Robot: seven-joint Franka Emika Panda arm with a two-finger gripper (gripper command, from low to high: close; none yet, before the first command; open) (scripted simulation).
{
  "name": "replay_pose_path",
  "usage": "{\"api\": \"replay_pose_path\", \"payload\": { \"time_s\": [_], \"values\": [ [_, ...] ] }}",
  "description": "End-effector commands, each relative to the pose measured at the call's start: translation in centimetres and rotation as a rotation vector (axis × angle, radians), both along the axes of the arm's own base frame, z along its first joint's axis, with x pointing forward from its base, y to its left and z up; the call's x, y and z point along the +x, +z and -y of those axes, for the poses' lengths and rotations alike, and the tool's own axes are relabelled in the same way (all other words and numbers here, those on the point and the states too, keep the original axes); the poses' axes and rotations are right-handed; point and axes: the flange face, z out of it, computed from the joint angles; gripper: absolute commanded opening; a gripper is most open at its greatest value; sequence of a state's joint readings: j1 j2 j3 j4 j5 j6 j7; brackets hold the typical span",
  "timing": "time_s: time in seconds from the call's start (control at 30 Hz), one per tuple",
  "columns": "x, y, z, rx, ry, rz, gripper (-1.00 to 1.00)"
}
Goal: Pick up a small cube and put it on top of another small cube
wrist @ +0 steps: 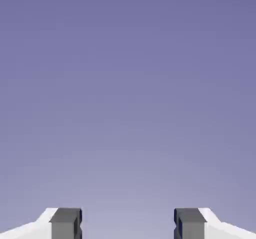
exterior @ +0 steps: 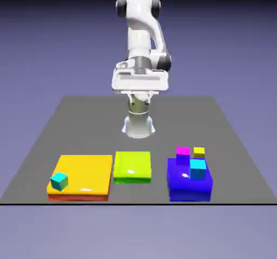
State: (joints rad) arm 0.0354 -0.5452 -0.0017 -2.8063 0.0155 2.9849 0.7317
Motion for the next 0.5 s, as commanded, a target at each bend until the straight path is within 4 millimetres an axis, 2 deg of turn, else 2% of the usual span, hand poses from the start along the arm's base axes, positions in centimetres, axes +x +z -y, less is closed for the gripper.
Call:
{"api": "replay_pose_path", "payload": {
  "time_s": [0.0, 0.2, 0.4, 0.47],
  "values": [
    [0.5, -1.3, -0.9, 0.008, 0.004, -0.065, 0.0],
    [1.9, -9.7, -6.7, 0.039, 0.019, -0.458, 0.0],
    [0.0, -17.9, -12.9, 0.033, 0.027, -0.857, 0.0],
    [-0.3, -19.9, -14.8, 0.036, -0.002, -0.944, 0.0]
  ]
}}
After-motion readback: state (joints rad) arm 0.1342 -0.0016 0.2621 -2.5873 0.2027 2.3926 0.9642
